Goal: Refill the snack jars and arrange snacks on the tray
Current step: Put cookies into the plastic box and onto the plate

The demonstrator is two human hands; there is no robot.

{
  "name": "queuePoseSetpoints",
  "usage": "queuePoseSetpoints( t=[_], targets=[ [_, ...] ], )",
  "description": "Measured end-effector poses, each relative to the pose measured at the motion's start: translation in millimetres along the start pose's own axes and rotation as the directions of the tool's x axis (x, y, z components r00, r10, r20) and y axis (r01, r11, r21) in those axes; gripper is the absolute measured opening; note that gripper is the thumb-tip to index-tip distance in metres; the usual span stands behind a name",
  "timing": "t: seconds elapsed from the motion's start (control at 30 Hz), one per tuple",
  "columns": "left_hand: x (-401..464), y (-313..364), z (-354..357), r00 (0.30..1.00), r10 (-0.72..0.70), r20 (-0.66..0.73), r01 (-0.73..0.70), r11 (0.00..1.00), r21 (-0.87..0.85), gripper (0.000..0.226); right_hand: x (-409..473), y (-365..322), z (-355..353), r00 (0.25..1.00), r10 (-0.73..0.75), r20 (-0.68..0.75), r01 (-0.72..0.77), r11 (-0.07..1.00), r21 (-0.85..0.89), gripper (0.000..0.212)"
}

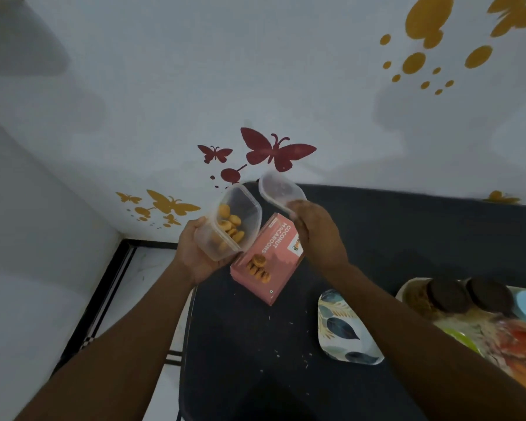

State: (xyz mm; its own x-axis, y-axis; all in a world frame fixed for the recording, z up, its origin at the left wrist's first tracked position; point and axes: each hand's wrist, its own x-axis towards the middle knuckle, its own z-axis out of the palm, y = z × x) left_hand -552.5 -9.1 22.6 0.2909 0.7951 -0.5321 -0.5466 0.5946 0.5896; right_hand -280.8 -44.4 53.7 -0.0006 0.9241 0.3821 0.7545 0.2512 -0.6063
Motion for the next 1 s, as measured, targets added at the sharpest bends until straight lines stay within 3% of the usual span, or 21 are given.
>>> queuePoseSetpoints(
  t=[0.07, 0.17, 0.37, 0.43, 0.53, 0.6, 0.67, 0.7, 0.77, 0.87, 1.0],
  targets=[
    [-5, 0, -6, 0.998, 0.038, -0.047, -0.041, 0.998, -0.054, 0.061, -7, 5, 12, 0.975, -0.058, 0.213, 0.099, 0.978, -0.186, 0.045],
    [-7, 1, -6, 0.984, 0.122, -0.127, -0.135, 0.985, -0.105, 0.062, -25, 15, 35, 0.872, 0.008, 0.489, 0.206, 0.900, -0.384, 0.063],
    [-6, 3, 3, 0.978, 0.168, -0.123, -0.181, 0.978, -0.101, 0.066, -63, 35, 54, 0.718, 0.109, 0.688, 0.268, 0.868, -0.417, 0.058],
    [-5, 1, 11, 0.987, 0.143, -0.077, -0.149, 0.985, -0.085, 0.063, -57, 30, 47, 0.764, 0.140, 0.630, 0.137, 0.919, -0.370, 0.057],
    [-3, -6, 27, 0.997, 0.071, 0.021, -0.070, 0.996, -0.050, 0.059, -36, 15, 26, 0.929, 0.220, 0.297, -0.203, 0.975, -0.089, 0.046],
    [-3, -13, 40, 0.995, 0.008, 0.099, -0.006, 1.000, -0.023, 0.063, -17, -2, 7, 0.897, 0.397, 0.194, -0.436, 0.867, 0.241, 0.054],
    [-3, -21, 57, 0.979, -0.064, 0.196, 0.066, 0.998, -0.006, 0.068, -2, -14, -12, 0.816, 0.500, 0.291, -0.576, 0.661, 0.481, 0.062],
    [-4, -25, 64, 0.966, -0.103, 0.237, 0.111, 0.994, -0.019, 0.070, 3, -17, -19, 0.810, 0.496, 0.312, -0.582, 0.619, 0.527, 0.060],
    [-3, -29, 82, 0.948, -0.168, 0.269, 0.169, 0.985, 0.017, 0.066, 3, -19, -32, 0.838, 0.496, 0.228, -0.537, 0.678, 0.502, 0.052],
    [3, -32, 100, 0.969, -0.155, 0.190, 0.092, 0.947, 0.308, 0.062, -6, -8, -48, 0.861, 0.507, 0.037, -0.484, 0.795, 0.366, 0.045],
    [1, -38, 130, 0.952, -0.129, 0.277, -0.039, 0.848, 0.529, 0.060, -16, 6, -62, 0.878, 0.476, 0.045, -0.473, 0.849, 0.235, 0.050]
  ],
)
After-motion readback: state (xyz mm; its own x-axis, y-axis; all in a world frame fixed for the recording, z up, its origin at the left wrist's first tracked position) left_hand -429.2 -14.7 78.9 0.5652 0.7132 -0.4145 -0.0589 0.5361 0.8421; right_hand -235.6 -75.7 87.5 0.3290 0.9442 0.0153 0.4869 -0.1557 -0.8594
